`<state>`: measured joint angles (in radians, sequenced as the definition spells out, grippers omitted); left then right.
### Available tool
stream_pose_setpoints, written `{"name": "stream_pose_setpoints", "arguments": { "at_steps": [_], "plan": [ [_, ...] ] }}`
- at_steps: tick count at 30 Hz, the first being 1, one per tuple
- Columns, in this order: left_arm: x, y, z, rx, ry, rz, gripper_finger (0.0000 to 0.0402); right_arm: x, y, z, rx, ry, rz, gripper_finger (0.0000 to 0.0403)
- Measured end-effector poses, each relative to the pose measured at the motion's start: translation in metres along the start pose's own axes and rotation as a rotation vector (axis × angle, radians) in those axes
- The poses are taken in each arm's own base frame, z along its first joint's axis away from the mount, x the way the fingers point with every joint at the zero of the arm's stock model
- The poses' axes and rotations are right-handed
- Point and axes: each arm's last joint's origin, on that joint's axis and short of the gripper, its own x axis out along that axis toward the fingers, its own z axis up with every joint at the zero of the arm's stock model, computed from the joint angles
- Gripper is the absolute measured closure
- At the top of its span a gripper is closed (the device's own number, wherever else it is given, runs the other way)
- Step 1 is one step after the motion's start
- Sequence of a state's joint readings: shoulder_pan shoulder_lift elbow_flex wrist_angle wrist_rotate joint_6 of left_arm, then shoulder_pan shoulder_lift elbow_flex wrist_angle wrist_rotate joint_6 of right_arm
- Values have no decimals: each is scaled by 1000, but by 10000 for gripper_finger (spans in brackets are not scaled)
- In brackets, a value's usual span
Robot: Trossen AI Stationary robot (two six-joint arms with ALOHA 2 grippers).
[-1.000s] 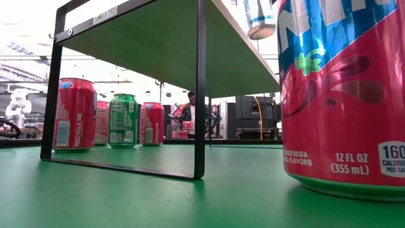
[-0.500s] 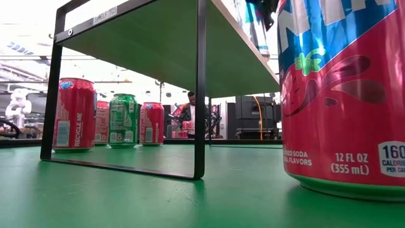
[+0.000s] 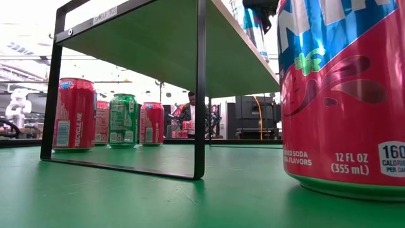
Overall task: Sort soda cans
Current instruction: Put the blue soda can on the shelf
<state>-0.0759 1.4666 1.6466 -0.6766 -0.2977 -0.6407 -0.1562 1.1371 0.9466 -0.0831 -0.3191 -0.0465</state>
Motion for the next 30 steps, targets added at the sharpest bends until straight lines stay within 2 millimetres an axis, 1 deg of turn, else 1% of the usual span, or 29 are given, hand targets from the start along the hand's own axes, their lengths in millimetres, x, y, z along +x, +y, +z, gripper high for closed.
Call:
{"name": "stream_pose_setpoints", "arguments": {
  "at_steps": [5, 27, 30],
  "plan": [
    [0, 1, 1, -2, -3, 3, 92, 5, -1, -2, 11, 7, 0, 167],
    [0, 1, 1, -8, -1, 1, 92, 5, -1, -3, 6, 18, 1, 167],
    [0, 1, 1, -9, 2, -3, 92, 5, -1, -3, 6, 19, 2, 158]
  ]
}}
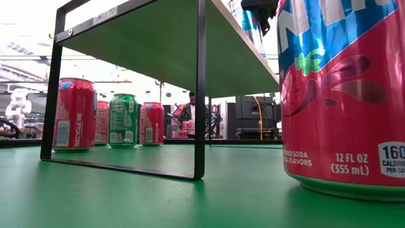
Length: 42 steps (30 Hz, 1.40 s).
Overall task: Sort soda cans
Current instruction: Put the blue soda can on the shelf
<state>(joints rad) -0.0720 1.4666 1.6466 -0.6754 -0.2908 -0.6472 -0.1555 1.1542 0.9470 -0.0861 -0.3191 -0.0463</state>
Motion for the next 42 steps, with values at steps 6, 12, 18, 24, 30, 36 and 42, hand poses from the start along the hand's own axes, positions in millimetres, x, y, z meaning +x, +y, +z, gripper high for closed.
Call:
{"name": "stream_pose_setpoints", "arguments": {
  "at_steps": [6, 12, 18, 24, 30, 36, 42],
  "plan": [
    [0, 0, 0, 0, 0, 0, 92, 0, 0, -1, 11, 12, 0, 103],
    [0, 0, 0, 0, 0, 0, 92, 0, 0, -2, 12, 16, 0, 84],
    [0, 0, 0, 0, 0, 0, 92, -7, 2, 3, 5, -7, -1, 83],
    [0, 0, 0, 0, 1, 0, 92, -23, 7, 7, 33, -17, -2, 83],
    [19, -2, -7, 19, 32, 23, 92, -41, 13, 14, 66, -65, -2, 83],
    [43, -3, -18, 40, 84, 42, 104, -70, 23, 13, 133, -39, -2, 83],
    [62, 0, -31, 192, 168, 77, 131, -101, 33, -2, 223, 90, -8, 89]
  ]
}}
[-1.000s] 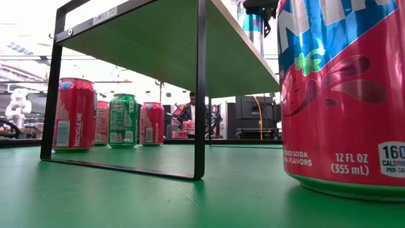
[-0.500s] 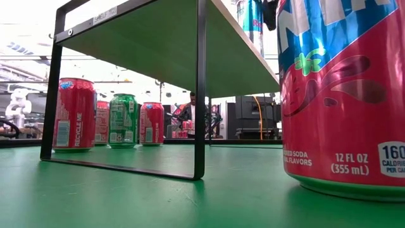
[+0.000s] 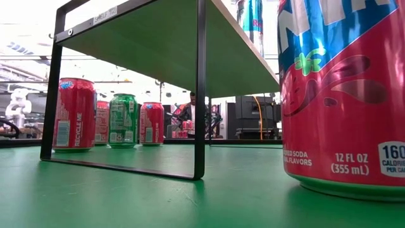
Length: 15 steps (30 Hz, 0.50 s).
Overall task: Sort soda cans
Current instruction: Put the blue soda can on the shelf
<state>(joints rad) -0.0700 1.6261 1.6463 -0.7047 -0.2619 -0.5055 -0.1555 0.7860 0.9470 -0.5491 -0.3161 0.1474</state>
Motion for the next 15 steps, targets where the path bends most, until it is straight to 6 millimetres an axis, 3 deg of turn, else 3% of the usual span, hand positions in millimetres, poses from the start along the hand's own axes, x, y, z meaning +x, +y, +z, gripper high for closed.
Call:
{"name": "stream_pose_setpoints", "arguments": {
  "at_steps": [5, 15],
  "plan": [
    [27, 4, -6, 176, 64, 20, 161, -15, 3, -10, 44, 56, -9, 111],
    [65, 20, -9, 316, 149, 23, 229, -23, 4, -22, 124, 144, -26, 148]
  ]
}}
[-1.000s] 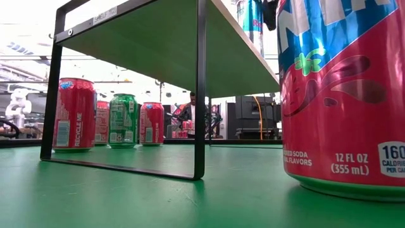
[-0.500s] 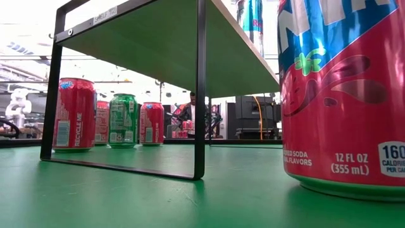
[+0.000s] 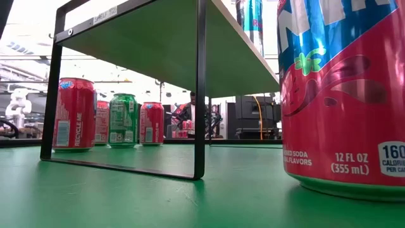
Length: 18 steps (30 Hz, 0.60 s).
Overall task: Sort soda cans
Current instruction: Put the blue soda can on the shelf
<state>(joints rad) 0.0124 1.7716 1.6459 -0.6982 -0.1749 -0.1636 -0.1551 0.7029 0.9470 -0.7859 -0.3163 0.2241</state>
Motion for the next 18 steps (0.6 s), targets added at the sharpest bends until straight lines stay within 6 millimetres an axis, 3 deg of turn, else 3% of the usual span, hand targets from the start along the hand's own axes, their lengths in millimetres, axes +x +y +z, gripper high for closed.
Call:
{"name": "stream_pose_setpoints", "arguments": {
  "at_steps": [7, 18],
  "plan": [
    [16, 3, 1, 36, -5, -6, 260, 0, 0, -1, 8, 11, -3, 156],
    [17, 1, 8, 50, -71, -41, 275, 0, 0, -1, 4, 12, -3, 156]
  ]
}}
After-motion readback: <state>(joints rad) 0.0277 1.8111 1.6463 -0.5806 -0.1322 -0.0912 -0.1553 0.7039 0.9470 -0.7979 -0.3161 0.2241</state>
